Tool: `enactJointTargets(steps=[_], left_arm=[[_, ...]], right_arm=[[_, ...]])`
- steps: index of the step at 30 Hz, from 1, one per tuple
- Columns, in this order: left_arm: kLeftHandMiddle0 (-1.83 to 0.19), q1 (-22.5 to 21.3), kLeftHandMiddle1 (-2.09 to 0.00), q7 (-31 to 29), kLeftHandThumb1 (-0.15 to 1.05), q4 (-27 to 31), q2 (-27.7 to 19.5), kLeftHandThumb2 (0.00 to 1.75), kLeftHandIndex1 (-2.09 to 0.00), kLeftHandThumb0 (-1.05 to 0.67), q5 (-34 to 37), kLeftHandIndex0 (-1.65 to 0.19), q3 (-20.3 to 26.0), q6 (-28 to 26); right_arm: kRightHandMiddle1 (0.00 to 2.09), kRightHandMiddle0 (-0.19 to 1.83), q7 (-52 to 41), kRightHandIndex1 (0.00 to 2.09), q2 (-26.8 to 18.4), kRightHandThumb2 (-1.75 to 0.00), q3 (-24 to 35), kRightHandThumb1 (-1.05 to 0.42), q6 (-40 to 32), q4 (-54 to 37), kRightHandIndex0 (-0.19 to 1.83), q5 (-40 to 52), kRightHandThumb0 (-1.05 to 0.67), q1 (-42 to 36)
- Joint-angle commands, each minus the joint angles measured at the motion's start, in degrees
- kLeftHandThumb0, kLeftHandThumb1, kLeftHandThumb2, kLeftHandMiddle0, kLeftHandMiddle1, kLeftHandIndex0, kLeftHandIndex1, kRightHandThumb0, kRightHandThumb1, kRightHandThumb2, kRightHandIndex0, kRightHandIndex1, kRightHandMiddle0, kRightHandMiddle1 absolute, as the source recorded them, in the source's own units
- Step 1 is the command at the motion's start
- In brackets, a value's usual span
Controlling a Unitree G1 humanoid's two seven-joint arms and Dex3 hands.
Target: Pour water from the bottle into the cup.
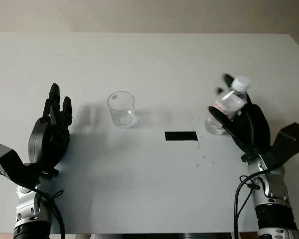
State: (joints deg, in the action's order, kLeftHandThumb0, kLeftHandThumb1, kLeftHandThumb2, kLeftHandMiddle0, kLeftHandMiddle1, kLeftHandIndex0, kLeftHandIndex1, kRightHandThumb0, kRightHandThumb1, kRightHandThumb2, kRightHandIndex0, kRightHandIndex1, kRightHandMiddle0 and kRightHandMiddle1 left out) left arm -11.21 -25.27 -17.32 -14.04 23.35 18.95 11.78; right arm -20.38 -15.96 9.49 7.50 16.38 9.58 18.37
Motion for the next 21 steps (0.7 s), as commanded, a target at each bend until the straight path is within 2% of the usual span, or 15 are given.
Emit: enactJointTargets(steps=[1,3,5,7,8,10,13,16,21], left_arm=[[0.19,0.9,0.00,0.1,1.05,-0.6,0.7,0.71,0.00,-0.80,-0.3,0.19,-0.3,0.1],[0.19,0.9,0.00,0.1,1.05,-0.6,0.8,0.71,0.00,-0.80,-0.1,0.19,-0.3,0.1],[0.19,0.8,0.00,0.2,1.05,-0.6,0.9,0.70,0.00,-0.80,0.1,0.19,-0.2,0.0],[0.19,0.8,0.00,0.4,1.05,-0.7,1.0,0.70,0.00,-0.80,0.1,0.19,-0.1,0.0],[0.19,0.8,0.00,0.5,1.05,-0.7,1.1,0.70,0.00,-0.80,0.0,0.19,-0.1,0.0],[0.19,0.9,0.00,0.7,1.05,-0.8,1.2,0.70,0.00,-0.80,0.0,0.19,-0.1,0.2],[0.19,1.0,0.00,0.7,1.05,-0.9,1.2,0.70,0.00,-0.80,-0.1,0.19,-0.2,0.5],[0.19,0.9,0.00,0.6,1.05,-1.2,1.3,0.71,0.00,-0.80,-0.2,0.19,-0.3,0.9],[0.19,1.0,0.00,0.9,1.05,-1.0,1.4,0.71,0.00,-0.80,-0.1,0.19,-0.3,0.8]], right_arm=[[2.08,0.60,0.5,2.07,-1.4,-0.07,-1.5,-0.96,1.8,-1.1,0.85,-2.7,-0.24,1.1],[2.09,1.07,1.0,2.09,-1.6,-0.08,-2.1,-1.02,2.9,0.0,1.29,-4.4,-0.25,1.9],[2.09,1.30,2.1,2.09,-1.9,-0.12,-2.6,-1.04,3.2,0.6,1.44,-6.3,-0.27,2.3],[2.09,1.44,3.5,2.09,-2.6,-0.13,-3.4,-1.05,4.2,1.2,1.46,-9.1,-0.34,2.4],[2.09,1.46,4.6,2.09,-2.8,-0.13,-3.8,-1.05,4.5,1.3,1.45,-10.6,-0.35,2.3],[2.09,1.41,6.2,2.09,-3.2,-0.13,-4.5,-1.05,5.3,1.4,1.28,-13.1,-0.35,2.1],[2.09,1.35,7.7,2.09,-3.0,-0.19,-5.4,-1.05,5.4,1.5,1.19,-14.7,-0.22,2.0],[2.09,1.34,8.4,2.09,-2.8,-0.28,-6.0,-1.05,7.2,4.0,1.24,-15.3,-0.12,3.7],[2.09,1.41,10.0,2.09,-2.3,-0.29,-7.1,-1.05,11.7,12.4,1.35,-16.6,-0.11,10.3]])
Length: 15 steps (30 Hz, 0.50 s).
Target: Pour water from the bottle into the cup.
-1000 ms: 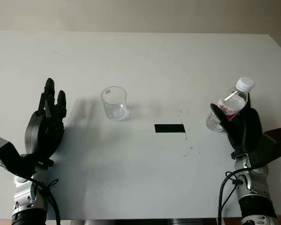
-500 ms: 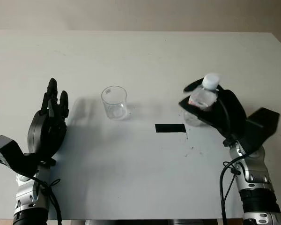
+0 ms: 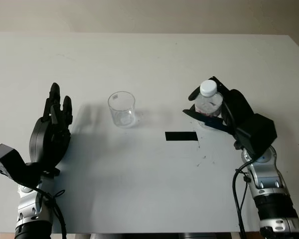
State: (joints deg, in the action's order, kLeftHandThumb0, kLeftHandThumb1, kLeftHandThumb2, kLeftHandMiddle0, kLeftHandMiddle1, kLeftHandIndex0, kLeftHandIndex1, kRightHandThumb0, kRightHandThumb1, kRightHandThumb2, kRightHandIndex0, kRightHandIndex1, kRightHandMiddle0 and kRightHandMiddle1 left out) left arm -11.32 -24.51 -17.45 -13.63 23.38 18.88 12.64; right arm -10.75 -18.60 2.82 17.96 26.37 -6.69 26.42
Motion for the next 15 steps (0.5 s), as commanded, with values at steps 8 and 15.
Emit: enactJointTargets(steps=[8,15], left_arm=[[0.19,1.2,0.00,0.5,1.05,-0.7,1.0,0.70,0.00,-0.80,-0.5,0.19,-0.5,0.1],[0.19,1.0,0.00,0.3,1.05,-1.2,1.5,0.70,0.00,-0.80,-0.5,0.19,-0.8,0.7]], right_arm=[[2.09,1.20,8.3,2.09,1.4,-0.25,-4.2,-1.05,4.2,21.4,1.12,-6.2,-0.08,19.9],[2.09,1.02,14.0,2.09,3.3,-0.20,-9.8,-1.05,2.6,34.9,0.88,-12.8,-0.12,34.6]])
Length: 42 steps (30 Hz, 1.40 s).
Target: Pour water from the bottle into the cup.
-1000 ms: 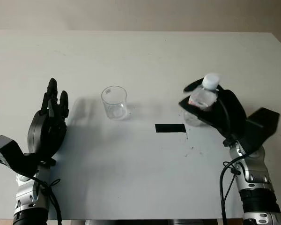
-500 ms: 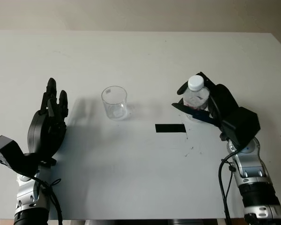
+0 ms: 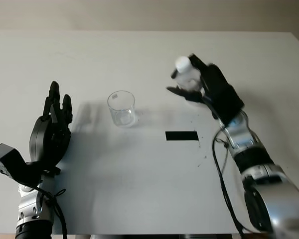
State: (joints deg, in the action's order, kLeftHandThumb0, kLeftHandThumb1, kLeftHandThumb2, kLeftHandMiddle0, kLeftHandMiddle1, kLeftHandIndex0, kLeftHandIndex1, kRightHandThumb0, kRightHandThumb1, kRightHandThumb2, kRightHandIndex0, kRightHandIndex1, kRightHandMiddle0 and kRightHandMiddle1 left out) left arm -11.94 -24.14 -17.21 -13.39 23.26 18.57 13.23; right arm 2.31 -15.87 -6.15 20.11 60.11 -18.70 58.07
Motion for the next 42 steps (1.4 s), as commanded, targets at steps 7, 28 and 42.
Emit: enactJointTargets(steps=[7,28,42], left_arm=[[0.19,2.0,0.00,0.3,1.05,-1.6,2.2,0.69,0.00,-0.80,-0.4,0.19,-0.7,1.2],[0.19,2.9,0.00,0.5,1.05,-1.0,4.3,0.66,0.00,-0.81,-0.2,0.19,-1.3,1.2],[0.19,2.7,0.00,1.2,1.05,-1.1,4.9,0.64,0.00,-0.81,-0.5,0.19,-1.5,1.0]], right_arm=[[2.09,0.99,7.5,2.09,2.0,-0.19,-9.0,-1.04,0.9,7.3,1.02,-9.9,-0.15,10.6],[2.09,0.67,42.2,2.09,0.2,-0.09,-39.4,-1.02,-0.8,11.9,1.06,-44.6,-0.29,17.5],[2.09,0.85,54.9,2.09,-1.8,-0.07,-47.3,-1.04,-1.7,14.1,1.18,-51.4,-0.38,21.5]])
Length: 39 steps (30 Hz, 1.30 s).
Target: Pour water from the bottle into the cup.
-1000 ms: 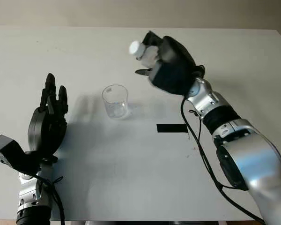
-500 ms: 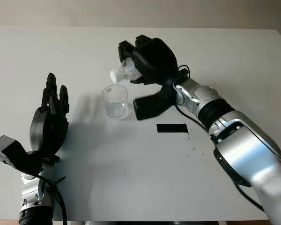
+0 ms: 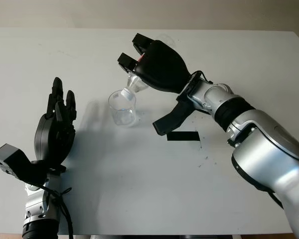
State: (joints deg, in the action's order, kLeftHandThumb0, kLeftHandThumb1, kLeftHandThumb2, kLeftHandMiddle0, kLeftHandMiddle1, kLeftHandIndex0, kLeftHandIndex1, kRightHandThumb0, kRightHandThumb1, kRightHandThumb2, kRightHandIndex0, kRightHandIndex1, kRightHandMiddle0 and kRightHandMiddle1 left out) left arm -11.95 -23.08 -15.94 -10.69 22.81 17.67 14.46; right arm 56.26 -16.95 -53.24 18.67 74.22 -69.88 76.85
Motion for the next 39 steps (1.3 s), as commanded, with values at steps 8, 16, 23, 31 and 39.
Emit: enactJointTargets(steps=[8,16,23,31,39], left_arm=[[0.19,2.2,0.00,-0.2,1.05,-3.5,2.5,0.64,0.00,-0.80,0.3,0.19,-0.5,0.2],[0.19,2.5,0.00,0.1,1.05,-3.2,2.4,0.64,0.00,-0.81,0.0,0.19,-0.4,0.3],[0.19,2.8,-0.01,0.6,1.05,-2.9,2.3,0.64,0.00,-0.82,-0.1,0.19,-0.2,0.1],[0.19,2.7,0.00,-0.2,1.05,-3.1,1.7,0.63,0.00,-0.81,0.3,0.19,0.1,0.3],[0.19,2.4,0.00,-1.1,1.05,-3.4,1.1,0.63,0.00,-0.81,0.7,0.19,0.5,-0.2]], right_arm=[[2.09,0.72,4.9,2.09,-1.3,-0.06,-1.9,-1.04,1.0,0.0,1.07,-1.4,-0.38,3.9],[2.09,0.68,9.6,2.09,-0.9,-0.06,-3.7,-1.04,1.0,0.3,1.05,-2.7,-0.36,4.5],[2.09,0.74,7.2,2.09,-0.1,-0.07,1.6,-1.04,4.5,0.5,1.08,4.1,-0.37,3.0],[2.09,0.99,-13.2,2.09,0.7,-0.91,23.1,-0.66,17.4,-2.2,1.31,31.3,-0.17,-3.7],[2.09,1.05,-38.7,2.09,2.8,-0.26,43.0,-1.03,16.5,-9.5,1.13,57.0,-0.16,-10.9]])
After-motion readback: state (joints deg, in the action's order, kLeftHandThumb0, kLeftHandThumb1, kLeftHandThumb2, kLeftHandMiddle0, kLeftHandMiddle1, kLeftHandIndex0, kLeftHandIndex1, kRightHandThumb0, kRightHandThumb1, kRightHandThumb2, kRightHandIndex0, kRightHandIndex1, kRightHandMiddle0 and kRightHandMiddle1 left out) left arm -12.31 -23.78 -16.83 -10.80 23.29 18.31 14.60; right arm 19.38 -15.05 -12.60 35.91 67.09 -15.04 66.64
